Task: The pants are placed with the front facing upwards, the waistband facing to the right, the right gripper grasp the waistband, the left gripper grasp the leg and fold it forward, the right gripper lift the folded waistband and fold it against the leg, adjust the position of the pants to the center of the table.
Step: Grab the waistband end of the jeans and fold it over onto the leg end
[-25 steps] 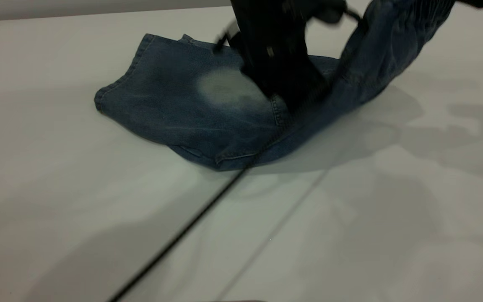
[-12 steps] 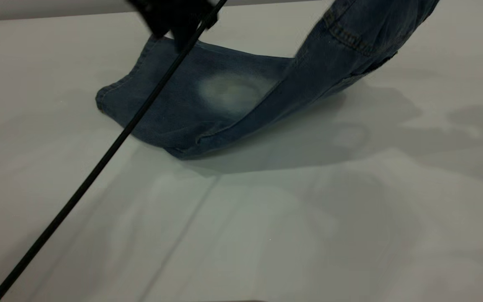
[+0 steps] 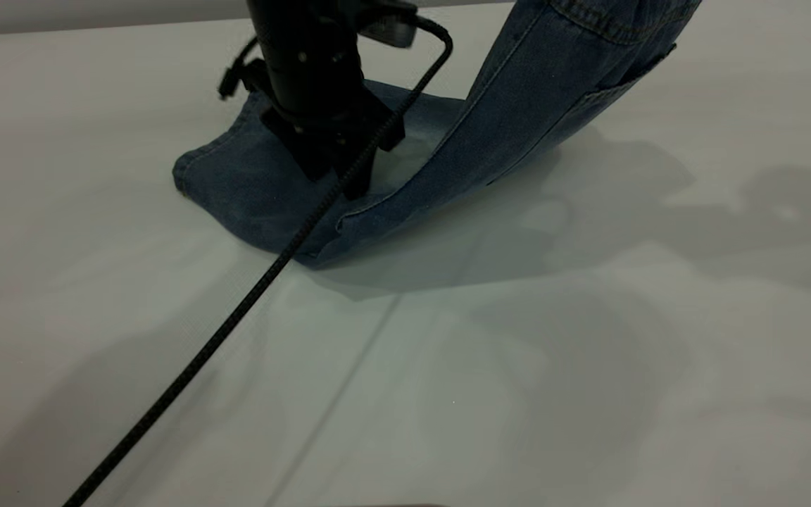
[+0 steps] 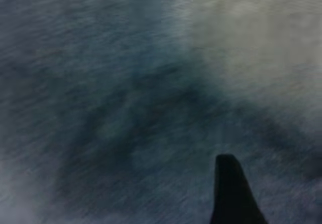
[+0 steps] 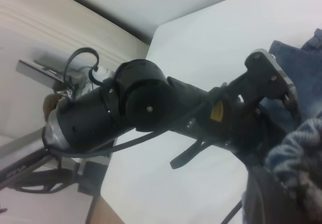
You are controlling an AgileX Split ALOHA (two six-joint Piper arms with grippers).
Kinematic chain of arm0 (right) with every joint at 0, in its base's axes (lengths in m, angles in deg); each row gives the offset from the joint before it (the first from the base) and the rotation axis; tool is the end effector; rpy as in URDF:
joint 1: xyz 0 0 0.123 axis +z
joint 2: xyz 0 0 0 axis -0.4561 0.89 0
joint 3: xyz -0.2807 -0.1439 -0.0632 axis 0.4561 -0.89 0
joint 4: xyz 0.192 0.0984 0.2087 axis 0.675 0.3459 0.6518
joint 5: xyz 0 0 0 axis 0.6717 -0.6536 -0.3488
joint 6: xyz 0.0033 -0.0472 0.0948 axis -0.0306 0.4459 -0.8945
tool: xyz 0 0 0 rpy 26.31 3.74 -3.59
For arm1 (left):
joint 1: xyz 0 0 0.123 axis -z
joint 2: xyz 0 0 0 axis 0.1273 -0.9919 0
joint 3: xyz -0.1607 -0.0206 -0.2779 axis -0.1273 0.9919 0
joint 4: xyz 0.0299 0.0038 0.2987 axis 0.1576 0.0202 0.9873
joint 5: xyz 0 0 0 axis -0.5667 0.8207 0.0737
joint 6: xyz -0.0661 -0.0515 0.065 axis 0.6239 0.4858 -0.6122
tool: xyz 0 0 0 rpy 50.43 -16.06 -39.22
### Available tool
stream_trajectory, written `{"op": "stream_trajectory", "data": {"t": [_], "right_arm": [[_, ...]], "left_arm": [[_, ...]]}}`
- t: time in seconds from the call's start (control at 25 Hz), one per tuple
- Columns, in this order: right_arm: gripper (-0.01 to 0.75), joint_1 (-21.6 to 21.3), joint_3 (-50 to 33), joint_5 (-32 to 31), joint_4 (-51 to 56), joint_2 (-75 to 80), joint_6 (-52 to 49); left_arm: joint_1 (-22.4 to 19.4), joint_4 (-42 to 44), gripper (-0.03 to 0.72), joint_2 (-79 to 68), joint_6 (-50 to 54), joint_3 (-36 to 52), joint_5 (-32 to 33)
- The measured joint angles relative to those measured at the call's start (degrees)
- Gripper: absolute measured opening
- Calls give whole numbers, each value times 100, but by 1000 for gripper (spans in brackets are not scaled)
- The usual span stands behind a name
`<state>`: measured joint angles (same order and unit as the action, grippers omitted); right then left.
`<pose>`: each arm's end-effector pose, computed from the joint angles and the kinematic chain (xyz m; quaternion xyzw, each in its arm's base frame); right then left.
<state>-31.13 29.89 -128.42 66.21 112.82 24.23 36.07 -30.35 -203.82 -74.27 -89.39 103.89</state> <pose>0.3406 0.0724 0.2244 -0.0398 0.7867 0.5440 0.2892 0.4746 -0.2645 0.0574 0.3160 0.9420 -0.0362 0.1069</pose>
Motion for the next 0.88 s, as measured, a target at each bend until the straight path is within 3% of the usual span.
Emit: {"op": "stream_trajectory", "data": {"t": [0.4, 0.68, 0.88], "right_arm": [[51, 0, 2, 6, 26, 0, 388], [51, 117, 13, 23, 14, 0, 577], [51, 771, 273, 688, -454, 0, 485]], "left_arm": [[0, -1475, 358, -4, -872, 0, -312], [-55, -1211, 358, 355, -973, 0, -270], [-254, -826, 358, 1391, -928, 0, -152]]}}
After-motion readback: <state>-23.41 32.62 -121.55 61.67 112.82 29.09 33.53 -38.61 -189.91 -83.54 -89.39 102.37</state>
